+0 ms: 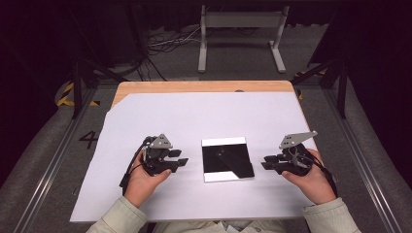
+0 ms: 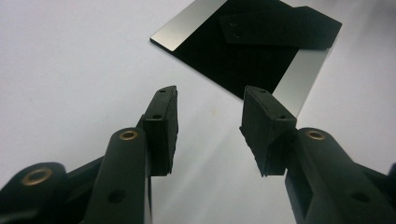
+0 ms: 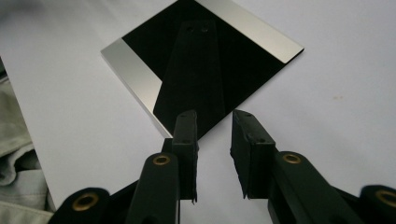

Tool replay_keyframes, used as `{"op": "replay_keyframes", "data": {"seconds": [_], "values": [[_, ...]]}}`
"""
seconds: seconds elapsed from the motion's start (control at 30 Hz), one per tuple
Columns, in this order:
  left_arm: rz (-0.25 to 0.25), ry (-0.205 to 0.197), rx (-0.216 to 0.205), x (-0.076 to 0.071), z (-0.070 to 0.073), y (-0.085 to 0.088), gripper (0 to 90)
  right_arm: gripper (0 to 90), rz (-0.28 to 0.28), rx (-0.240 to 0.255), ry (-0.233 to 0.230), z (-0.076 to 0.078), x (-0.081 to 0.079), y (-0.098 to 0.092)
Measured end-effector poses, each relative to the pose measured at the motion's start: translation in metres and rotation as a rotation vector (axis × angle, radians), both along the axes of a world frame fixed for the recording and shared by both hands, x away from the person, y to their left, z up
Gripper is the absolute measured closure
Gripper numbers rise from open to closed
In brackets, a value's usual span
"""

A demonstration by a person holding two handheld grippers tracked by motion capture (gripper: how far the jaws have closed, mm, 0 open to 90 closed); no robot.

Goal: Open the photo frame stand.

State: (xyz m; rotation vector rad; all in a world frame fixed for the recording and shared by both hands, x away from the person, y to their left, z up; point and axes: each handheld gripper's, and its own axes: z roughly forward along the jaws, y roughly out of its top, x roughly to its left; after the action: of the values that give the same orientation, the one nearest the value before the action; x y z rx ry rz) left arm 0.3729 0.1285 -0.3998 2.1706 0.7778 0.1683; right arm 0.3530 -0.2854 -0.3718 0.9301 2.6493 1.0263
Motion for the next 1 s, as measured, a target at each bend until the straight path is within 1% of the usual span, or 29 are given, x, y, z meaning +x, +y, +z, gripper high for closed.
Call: {"op": "replay_keyframes", "data": {"seconds": [0.23,0.43,0.7,1.0], "values": [[-0.005,0.001,0.004,0.001,-0.001,0.000,56.4,71.5,0.034,-0.057,0.039,-0.006,-0.003,0.008],[-0.008,0.004,0.010,0.001,-0.002,-0.001,56.3,71.0,0.060,-0.100,0.068,-0.015,-0.003,0.014],[-0.005,0.005,0.007,0.001,-0.002,-0.001,56.4,69.6,0.069,-0.119,0.096,-0.022,-0.002,0.020],[-0.009,0.007,0.017,0.000,-0.004,-0.003,56.7,69.5,0.077,-0.128,0.108,-0.029,0.000,0.023]]}}
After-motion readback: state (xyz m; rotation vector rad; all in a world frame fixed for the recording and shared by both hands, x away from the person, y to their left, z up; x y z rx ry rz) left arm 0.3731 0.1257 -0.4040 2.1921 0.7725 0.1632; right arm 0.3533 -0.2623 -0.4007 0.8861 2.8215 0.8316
